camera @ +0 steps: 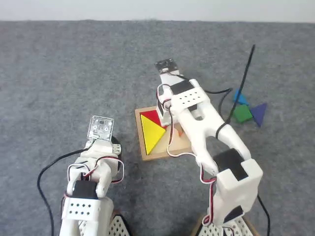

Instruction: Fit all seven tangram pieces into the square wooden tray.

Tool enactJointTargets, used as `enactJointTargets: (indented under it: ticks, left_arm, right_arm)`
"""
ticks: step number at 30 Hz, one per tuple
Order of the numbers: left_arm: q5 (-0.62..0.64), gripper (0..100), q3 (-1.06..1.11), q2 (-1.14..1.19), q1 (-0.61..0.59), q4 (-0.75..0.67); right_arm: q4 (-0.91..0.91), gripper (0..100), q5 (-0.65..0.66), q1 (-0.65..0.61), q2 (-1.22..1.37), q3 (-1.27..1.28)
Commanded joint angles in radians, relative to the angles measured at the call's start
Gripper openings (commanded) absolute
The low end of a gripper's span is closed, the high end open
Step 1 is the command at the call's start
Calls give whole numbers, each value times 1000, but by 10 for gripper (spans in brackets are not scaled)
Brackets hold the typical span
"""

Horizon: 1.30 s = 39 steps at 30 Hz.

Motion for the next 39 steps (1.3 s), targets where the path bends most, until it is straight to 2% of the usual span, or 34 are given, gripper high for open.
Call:
enactJointTargets:
  ticks: [1,9,13,18,30,34,39]
  left_arm:
    - [5,14,-8,-12,-5,2]
    - [5,14,-8,-12,-5,2]
    - [5,14,-8,-12,-5,2]
    - [5,14,-8,-12,-5,2]
    - [6,14,-8,-12,-5,2]
    - [6,14,-8,-12,-5,2]
    - [6,14,-8,-12,-5,2]
  right_arm:
    - [-7,84,-81,-7,-5,-14]
    - [-16,85,-160,-16,4,-14]
    - [-16,90,-160,-16,4,-14]
    - [-12,177,-153,-16,4,-14]
    - [-10,180,-153,-36,-19,-17]
    - [-5,158,-126,-4,-166,23]
    - [-47,126,-25,67,-455,238]
